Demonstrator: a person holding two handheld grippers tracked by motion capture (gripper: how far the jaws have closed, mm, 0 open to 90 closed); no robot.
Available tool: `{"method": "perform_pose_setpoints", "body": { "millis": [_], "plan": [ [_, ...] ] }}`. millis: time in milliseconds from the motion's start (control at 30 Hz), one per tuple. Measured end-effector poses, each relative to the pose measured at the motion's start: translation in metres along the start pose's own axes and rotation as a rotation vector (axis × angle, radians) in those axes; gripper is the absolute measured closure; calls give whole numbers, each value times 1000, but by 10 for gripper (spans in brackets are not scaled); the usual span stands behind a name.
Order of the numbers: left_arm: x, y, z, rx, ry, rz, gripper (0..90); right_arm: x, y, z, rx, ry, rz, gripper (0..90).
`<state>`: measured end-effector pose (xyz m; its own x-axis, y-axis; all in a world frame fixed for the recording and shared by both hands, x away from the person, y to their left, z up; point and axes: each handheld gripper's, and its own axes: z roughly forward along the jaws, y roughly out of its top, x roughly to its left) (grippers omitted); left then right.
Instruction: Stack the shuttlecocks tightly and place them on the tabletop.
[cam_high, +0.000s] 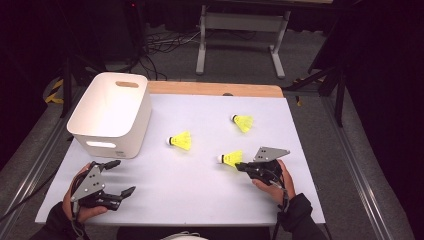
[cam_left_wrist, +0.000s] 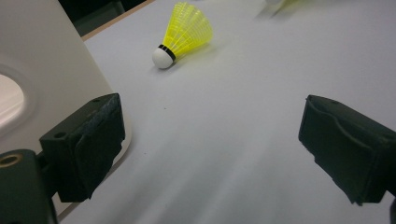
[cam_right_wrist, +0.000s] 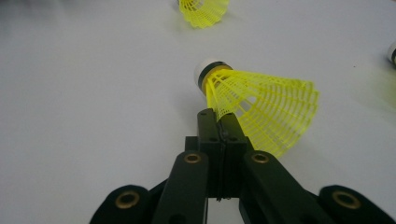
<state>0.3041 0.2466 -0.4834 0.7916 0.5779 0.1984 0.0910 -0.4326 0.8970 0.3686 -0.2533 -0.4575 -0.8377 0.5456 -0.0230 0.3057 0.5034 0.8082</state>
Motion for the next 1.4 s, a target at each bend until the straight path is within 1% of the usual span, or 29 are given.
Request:
{"method": "perform_pose_setpoints", "body": {
  "millis": [67, 100, 167, 233, 300, 467, 600, 633, 700, 900, 933, 1033, 1167, 1300, 1400],
  "plan": [
    [0, 0, -1, -8, 0, -5, 74, -1, 1, -1, -15, -9, 2, 900],
    [0, 0, -1, -8, 3, -5, 74, -1, 1, -2, -17, -11, 0, 900],
    [0, 0, -1, -7, -6, -6, 72, -1, 2, -3, -24, -14, 1, 900],
    [0, 0, -1, -1, -4, 1, 71, -1, 2, -3, -31, -18, 2, 900],
    [0, 0, -1, -3, -3, -3, 61, -1, 4, -4, -45, -25, 4, 900],
    [1, -1, -1, -12, -4, -25, 41, -2, 7, -4, -66, -32, 1, 900],
    [-1, 1, -1, -13, -3, -8, 30, -2, 14, -3, -86, -36, -6, 900],
    [-1, 0, 0, -15, -6, -8, 30, -2, 16, -2, -84, -39, -13, 900],
    [0, 0, -1, -18, -6, -11, 30, -3, 21, 2, -89, -34, -11, 900],
    [0, -1, -1, -20, -20, -13, 32, -5, 35, 20, -93, -33, -23, 900],
    [0, -1, -1, -20, -21, -11, 34, -6, 39, 24, -91, -21, -22, 900],
    [-1, 0, 0, -18, -23, -6, 35, -6, 45, 33, -80, -19, -34, 900],
    [-1, -1, 0, -19, -25, -6, 37, -5, 55, 47, -78, -6, -28, 900],
    [-1, 0, -2, -28, -23, -8, 37, -4, 64, 66, -63, 1, -19, 900],
    [0, -1, -2, -28, -25, -10, 38, -2, 68, 80, -36, -3, -25, 900]
  ]
}}
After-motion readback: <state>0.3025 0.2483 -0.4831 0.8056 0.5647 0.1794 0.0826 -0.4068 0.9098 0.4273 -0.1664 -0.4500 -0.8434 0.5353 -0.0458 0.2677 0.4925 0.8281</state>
